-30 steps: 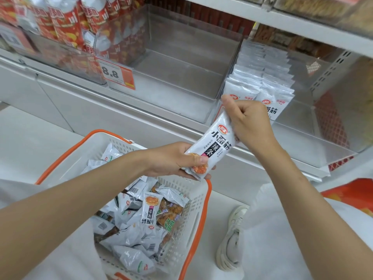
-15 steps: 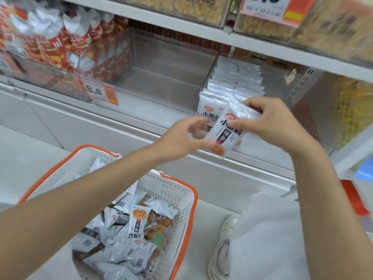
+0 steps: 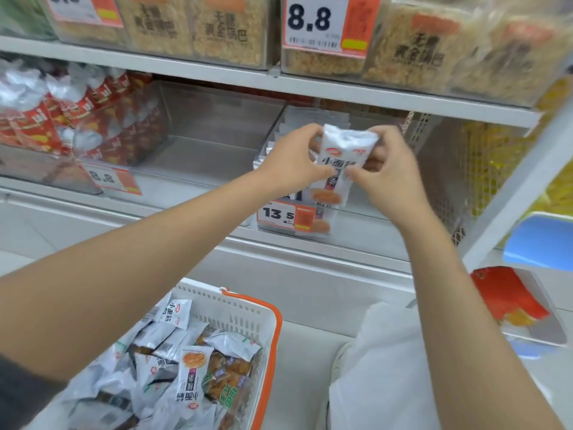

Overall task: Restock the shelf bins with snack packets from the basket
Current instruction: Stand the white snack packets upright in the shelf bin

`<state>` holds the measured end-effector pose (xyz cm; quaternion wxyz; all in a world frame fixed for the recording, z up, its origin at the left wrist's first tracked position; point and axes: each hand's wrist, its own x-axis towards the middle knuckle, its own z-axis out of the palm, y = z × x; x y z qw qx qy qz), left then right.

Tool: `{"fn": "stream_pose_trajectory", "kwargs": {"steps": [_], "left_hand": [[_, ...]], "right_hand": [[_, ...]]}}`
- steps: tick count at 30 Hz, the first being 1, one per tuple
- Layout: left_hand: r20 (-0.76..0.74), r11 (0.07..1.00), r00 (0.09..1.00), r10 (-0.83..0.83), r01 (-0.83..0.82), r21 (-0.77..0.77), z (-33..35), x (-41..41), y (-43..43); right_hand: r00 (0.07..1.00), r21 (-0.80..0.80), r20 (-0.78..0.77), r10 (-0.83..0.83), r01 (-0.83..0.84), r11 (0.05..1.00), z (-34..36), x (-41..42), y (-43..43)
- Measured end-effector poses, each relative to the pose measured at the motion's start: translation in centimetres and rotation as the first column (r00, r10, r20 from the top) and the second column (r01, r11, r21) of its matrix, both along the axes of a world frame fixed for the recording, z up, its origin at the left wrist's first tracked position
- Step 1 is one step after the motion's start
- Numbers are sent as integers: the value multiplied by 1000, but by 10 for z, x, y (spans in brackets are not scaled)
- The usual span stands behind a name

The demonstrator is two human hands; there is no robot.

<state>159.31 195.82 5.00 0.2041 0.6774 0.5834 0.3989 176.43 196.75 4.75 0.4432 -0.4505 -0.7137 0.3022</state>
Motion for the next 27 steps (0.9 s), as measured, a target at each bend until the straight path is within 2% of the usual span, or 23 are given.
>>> {"fn": "stream_pose_trajectory", "kwargs": {"steps": [4, 7, 10, 15, 20, 23, 27], "left_hand": [[-43, 1000, 999, -14, 12, -25, -2, -2, 3], [-84, 999, 996, -12, 10, -31, 5, -4, 5], [-231, 996, 973, -30, 11, -83, 13, -8, 10], [-472, 983, 875, -109, 26, -180, 13, -9, 16], [-683, 987, 721, -122, 13, -162, 2, -4, 18], [-721, 988, 680, -133, 35, -149, 0, -2, 18], [-733, 987, 665, -143, 42, -155, -2, -7, 18]], "right_hand": [[998, -114, 56, 19, -13, 993, -16, -6, 8], [999, -144, 49, 0, 8, 990, -15, -5, 11], [996, -141, 92, 11, 2, 990, -16, -3, 11], [982, -169, 183, 39, -8, 986, -24, -4, 10], [953, -243, 286, 103, -31, 969, -33, -4, 14], [939, -273, 326, 111, -19, 962, -36, -2, 18], [943, -326, 295, 155, -54, 944, -35, -2, 20]]}}
